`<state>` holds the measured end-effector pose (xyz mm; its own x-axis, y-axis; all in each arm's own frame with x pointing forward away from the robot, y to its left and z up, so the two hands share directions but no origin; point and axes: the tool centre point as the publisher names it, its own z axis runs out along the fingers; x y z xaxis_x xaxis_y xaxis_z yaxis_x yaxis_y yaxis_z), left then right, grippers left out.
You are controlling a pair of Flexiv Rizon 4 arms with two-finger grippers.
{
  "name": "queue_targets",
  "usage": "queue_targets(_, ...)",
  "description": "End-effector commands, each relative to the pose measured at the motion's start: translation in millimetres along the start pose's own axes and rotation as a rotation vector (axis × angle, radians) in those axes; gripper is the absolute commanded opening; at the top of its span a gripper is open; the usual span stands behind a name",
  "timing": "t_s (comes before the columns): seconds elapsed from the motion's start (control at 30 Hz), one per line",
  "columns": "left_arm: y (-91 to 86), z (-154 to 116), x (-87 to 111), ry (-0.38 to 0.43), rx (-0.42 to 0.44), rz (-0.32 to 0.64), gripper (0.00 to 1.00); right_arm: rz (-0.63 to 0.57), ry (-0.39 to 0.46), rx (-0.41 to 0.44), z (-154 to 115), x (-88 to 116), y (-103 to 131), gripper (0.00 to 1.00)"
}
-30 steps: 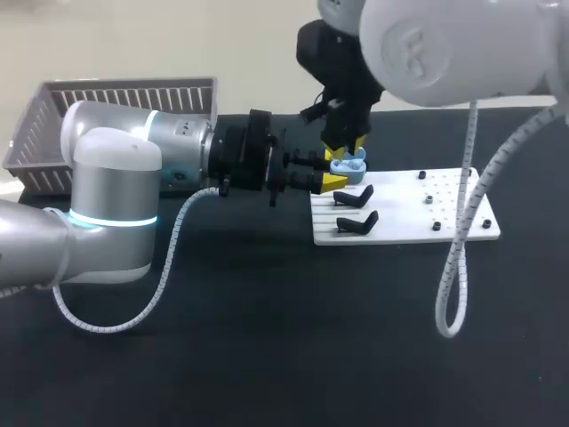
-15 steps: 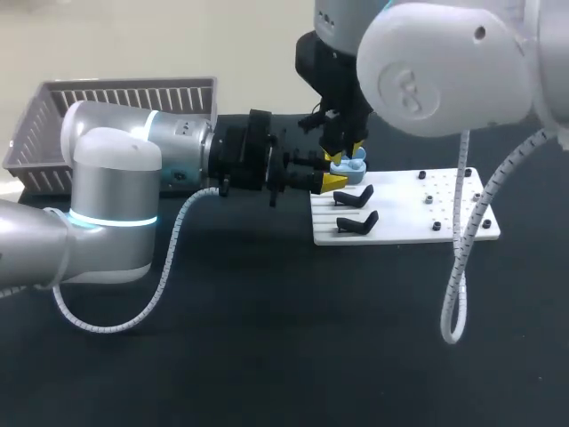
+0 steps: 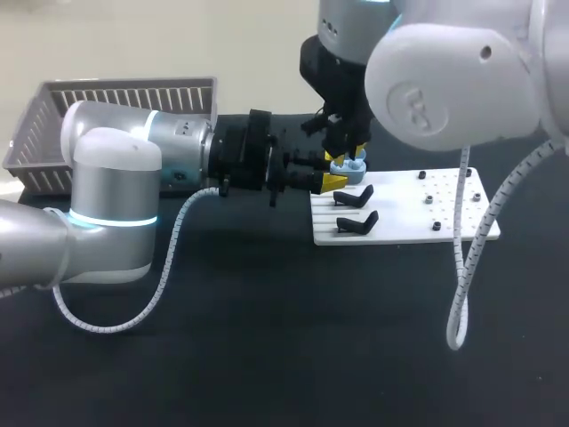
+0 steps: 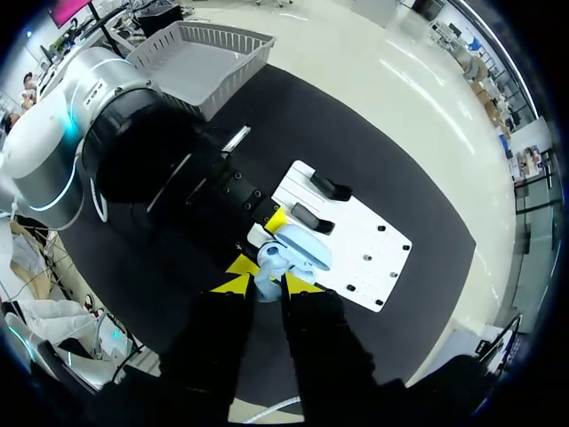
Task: Pick up each earbud case from the left stands, insert the matching earbuds, close the lid, and place the case in the box.
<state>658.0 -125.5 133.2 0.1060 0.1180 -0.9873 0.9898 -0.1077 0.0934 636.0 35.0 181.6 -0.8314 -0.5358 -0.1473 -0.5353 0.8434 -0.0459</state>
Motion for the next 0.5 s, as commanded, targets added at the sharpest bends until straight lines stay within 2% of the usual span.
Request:
queue_targets(0.03, -1.6, 0.2, 0.6, -0.002, -0.006, 0.003, 0.0, 0.003, -0.007, 0.003, 2.6, 0.1, 0.5, 0.0)
queue_targets(0.5, -1.6, 0.2, 0.6, -0.002, -0.006, 0.003, 0.0, 0.016, -0.005, -0.002, 9.7, -2.6, -1.9, 0.0)
